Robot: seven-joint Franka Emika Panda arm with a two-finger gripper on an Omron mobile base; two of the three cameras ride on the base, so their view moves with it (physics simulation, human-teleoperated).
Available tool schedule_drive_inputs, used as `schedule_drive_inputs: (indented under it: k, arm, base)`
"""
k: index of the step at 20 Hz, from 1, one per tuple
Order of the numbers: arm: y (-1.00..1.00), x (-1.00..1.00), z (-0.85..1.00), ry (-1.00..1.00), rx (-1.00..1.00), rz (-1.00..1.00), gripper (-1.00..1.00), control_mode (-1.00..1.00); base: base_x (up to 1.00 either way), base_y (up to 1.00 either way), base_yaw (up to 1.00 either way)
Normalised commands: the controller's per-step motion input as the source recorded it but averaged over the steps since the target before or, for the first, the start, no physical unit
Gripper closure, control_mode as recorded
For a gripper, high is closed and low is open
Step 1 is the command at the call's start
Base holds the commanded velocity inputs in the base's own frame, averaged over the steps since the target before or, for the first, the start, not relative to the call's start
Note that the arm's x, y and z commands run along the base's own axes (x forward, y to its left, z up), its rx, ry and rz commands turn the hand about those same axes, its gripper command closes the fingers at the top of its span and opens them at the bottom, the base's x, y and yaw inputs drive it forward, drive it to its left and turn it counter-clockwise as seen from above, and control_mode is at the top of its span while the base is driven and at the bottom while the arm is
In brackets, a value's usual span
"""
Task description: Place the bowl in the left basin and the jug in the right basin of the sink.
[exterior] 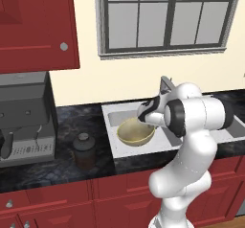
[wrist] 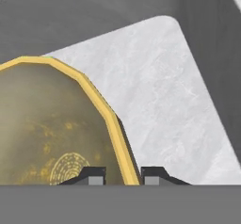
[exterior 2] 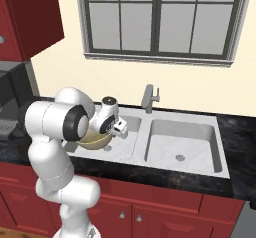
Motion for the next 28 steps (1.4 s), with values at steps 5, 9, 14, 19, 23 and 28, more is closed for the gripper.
schedule_drive_inputs:
  k: [5, 9, 14, 19, 23, 28]
  arm:
    - [0.0, 0.16, -0.15, -0.09, 0.0, 0.0, 1.0, -1.0]
    - [0.0, 0.05, -0.28, 0.03, 0.0, 0.0, 1.0, -1.0]
    - [0.0, 0.0, -0.17, 0.04, 0.0, 0.02, 1.0, -1.0]
    - [0.0, 0.01, -0.03, -0.01, 0.0, 0.02, 1.0, -1.0]
    - [0.0, 0.05, 0.0, -0.02, 0.0, 0.01, -1.0, -1.0]
    - [0.0, 0.02, 0.0, -0.02, 0.0, 0.0, -1.0, -1.0]
  base:
    - [0.0, 0.0, 0.0]
    - [0.0, 0.0, 0.0]
    - [0.0, 0.0, 0.0]
    - [0.0, 0.0, 0.0]
    - [0.0, 0.0, 0.0]
    - [0.0, 0.0, 0.0]
